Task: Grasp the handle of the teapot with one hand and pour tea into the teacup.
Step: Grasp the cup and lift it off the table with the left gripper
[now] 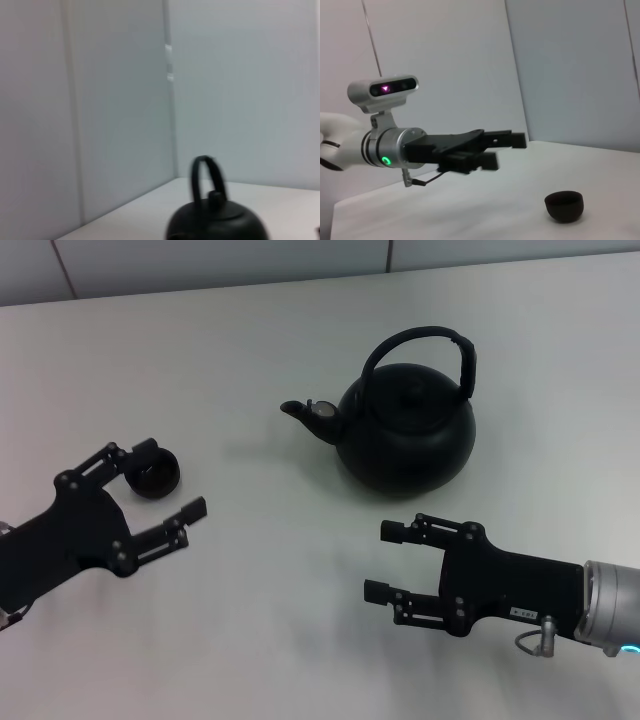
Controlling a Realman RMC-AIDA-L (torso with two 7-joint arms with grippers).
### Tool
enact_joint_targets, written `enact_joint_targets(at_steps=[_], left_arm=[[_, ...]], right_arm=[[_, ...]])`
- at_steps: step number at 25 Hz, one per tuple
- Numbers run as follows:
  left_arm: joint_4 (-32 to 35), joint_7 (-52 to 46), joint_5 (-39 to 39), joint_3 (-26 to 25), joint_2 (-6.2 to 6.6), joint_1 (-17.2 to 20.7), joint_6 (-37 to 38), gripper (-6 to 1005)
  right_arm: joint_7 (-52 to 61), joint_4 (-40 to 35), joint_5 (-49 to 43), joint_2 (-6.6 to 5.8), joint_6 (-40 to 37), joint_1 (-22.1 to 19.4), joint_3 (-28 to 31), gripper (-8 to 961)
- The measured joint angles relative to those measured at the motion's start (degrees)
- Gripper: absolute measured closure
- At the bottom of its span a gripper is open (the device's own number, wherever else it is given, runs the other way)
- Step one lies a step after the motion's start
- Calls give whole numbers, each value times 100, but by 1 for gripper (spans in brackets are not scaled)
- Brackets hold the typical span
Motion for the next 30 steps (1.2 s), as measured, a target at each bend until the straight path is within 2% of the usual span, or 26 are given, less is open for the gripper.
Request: enact_joint_targets(at_steps=[7,18,23,30], left_arm=[[-406,21,-589,15,-11,-36,-992,163],[-434,43,-599,77,17,34,-2045,164],[-418,45,-583,169,9,-22,-2259,165],[-375,79,-582,574,7,-142,-2504,165]], right_arm=[[-8,23,55,-3,7,6,-1,217],[13,-10,66,-20,21,25,0,215],[28,5,66,-21,21,30,0,216],[44,19,66,-22,0,60,-1,217]])
